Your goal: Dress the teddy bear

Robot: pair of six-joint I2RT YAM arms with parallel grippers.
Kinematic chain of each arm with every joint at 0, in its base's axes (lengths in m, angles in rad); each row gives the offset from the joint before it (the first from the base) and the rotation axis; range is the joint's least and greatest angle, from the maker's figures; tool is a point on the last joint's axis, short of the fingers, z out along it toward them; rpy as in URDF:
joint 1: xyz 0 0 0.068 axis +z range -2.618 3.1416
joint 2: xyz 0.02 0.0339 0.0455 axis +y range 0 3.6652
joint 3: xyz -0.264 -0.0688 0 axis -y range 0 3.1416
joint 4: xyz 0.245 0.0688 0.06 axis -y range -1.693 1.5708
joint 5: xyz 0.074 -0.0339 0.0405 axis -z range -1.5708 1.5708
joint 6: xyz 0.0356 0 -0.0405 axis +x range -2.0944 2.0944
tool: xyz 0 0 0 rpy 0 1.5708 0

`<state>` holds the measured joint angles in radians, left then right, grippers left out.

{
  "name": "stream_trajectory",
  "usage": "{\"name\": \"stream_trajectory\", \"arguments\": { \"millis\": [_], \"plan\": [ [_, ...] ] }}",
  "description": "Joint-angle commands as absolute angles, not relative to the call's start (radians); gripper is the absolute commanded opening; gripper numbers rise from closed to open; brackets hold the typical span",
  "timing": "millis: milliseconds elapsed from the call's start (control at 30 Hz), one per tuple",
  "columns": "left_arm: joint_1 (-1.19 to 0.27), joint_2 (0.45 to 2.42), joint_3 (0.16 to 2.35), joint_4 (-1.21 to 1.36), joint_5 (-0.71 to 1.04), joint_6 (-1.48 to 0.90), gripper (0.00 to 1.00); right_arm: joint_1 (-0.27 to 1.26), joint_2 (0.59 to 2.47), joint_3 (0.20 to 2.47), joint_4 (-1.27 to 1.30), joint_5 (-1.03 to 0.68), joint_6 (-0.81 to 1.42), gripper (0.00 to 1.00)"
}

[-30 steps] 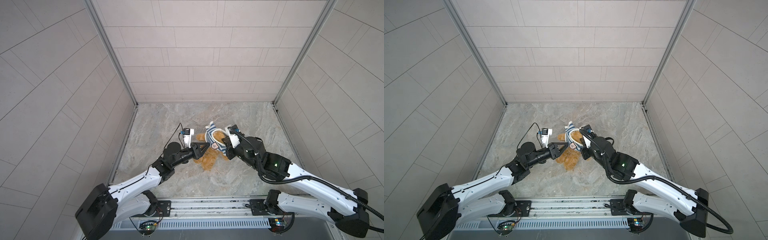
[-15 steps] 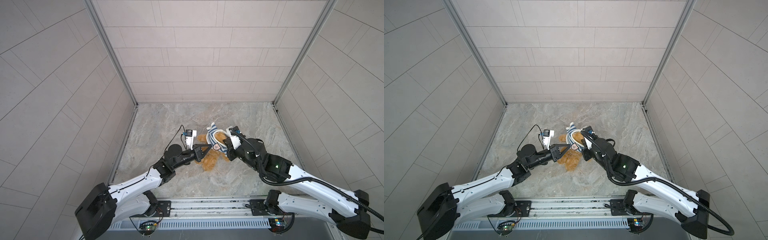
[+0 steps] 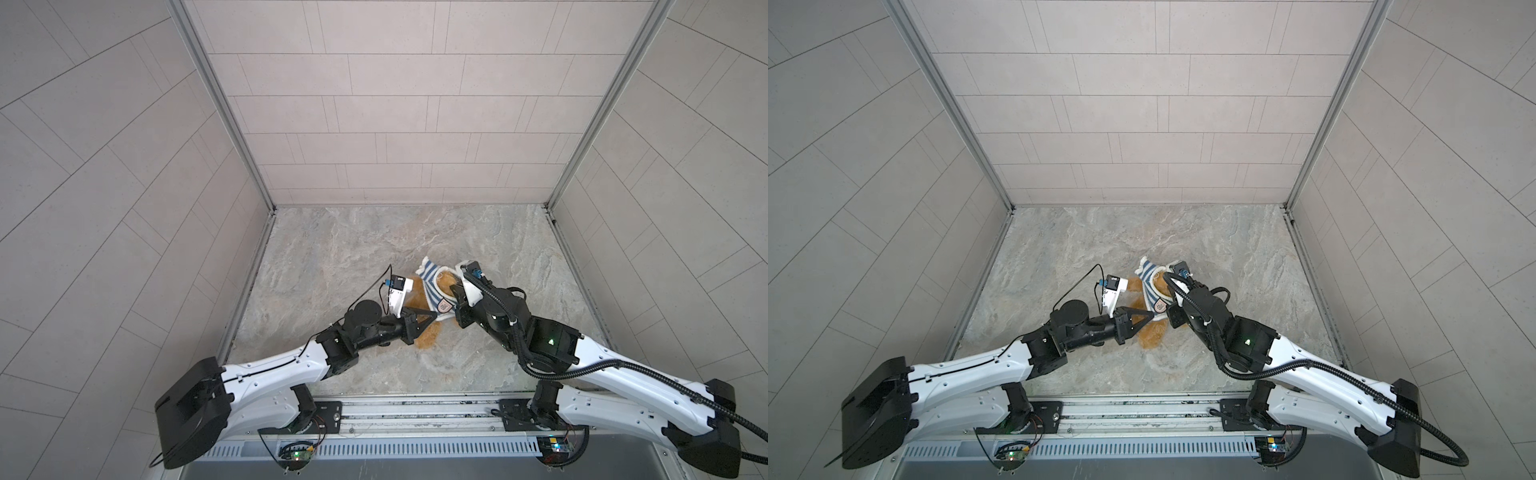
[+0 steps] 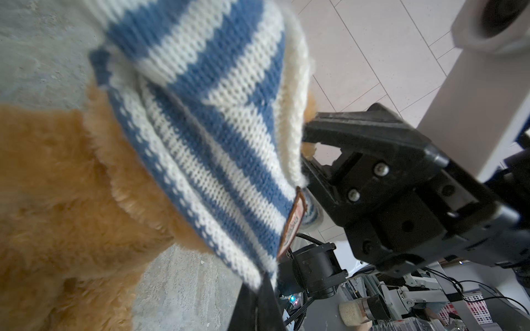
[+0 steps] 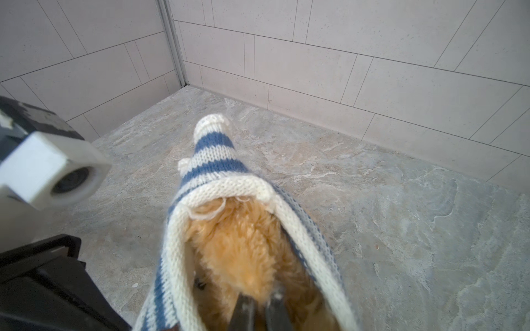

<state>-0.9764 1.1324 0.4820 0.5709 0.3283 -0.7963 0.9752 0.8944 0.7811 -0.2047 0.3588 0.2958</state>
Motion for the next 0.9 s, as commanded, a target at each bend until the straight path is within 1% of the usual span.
{"name": "stream_trajectory", "arguments": {
  "millis": [0,67,233,400,500,533,600,733,800,867],
  "plan": [
    [-0.992,1.181,0.478,0.59,0.314,-0.797,0.0,0.987,0.868,0.784,-0.093,0.411,0.358,0.0],
    [-0.987,1.222,0.483,0.568,0.288,-0.788,0.0,0.989,0.867,0.779,-0.081,0.396,0.379,0.0],
    [-0.946,1.293,0.491,0.617,0.262,-0.792,0.0,0.994,0.865,0.776,-0.068,0.336,0.433,0.0],
    [-0.887,1.31,0.448,0.672,0.251,-0.833,0.0,0.994,0.854,0.792,-0.101,0.285,0.429,0.0],
    [-0.867,1.294,0.435,0.678,0.261,-0.833,0.0,0.993,0.869,0.804,-0.12,0.225,0.395,0.0],
    [-0.865,1.279,0.438,0.668,0.27,-0.823,0.02,0.992,0.881,0.815,-0.133,0.202,0.373,0.0],
    [-0.864,1.238,0.45,0.622,0.298,-0.784,0.1,0.994,0.895,0.829,-0.162,0.169,0.318,0.0],
    [-0.864,1.107,0.46,0.444,0.355,-0.674,0.28,0.991,0.886,0.848,-0.242,0.149,0.175,0.0],
    [-0.863,1.034,0.46,0.343,0.377,-0.624,0.34,0.985,0.876,0.852,-0.273,0.142,0.098,0.0],
    [-0.861,0.97,0.462,0.257,0.416,-0.586,0.36,0.977,0.861,0.848,-0.284,0.129,0.029,0.0]
  ]
}}
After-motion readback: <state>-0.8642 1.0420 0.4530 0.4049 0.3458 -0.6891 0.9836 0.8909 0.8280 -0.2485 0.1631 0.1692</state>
